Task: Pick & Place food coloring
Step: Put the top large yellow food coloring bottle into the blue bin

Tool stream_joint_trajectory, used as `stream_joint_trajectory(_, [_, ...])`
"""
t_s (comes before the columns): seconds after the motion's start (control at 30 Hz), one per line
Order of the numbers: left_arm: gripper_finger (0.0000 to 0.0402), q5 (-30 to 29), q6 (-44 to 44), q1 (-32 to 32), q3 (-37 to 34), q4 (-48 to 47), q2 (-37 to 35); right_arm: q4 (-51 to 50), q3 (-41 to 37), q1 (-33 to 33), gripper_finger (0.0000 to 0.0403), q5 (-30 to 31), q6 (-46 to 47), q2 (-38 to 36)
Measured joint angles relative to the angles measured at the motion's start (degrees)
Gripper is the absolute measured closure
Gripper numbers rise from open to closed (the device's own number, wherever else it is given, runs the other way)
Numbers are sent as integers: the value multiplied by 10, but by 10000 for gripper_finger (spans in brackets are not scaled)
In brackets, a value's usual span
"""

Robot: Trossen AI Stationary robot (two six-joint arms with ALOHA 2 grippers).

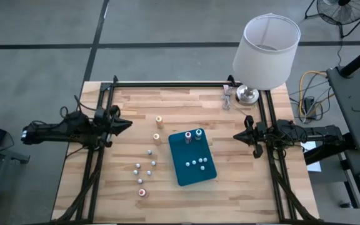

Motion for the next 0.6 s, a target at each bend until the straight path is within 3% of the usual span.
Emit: stream_joint_trajectory(0.6, [402,-40,77,1,236,-48,220,0,0,0,394,0,0,0])
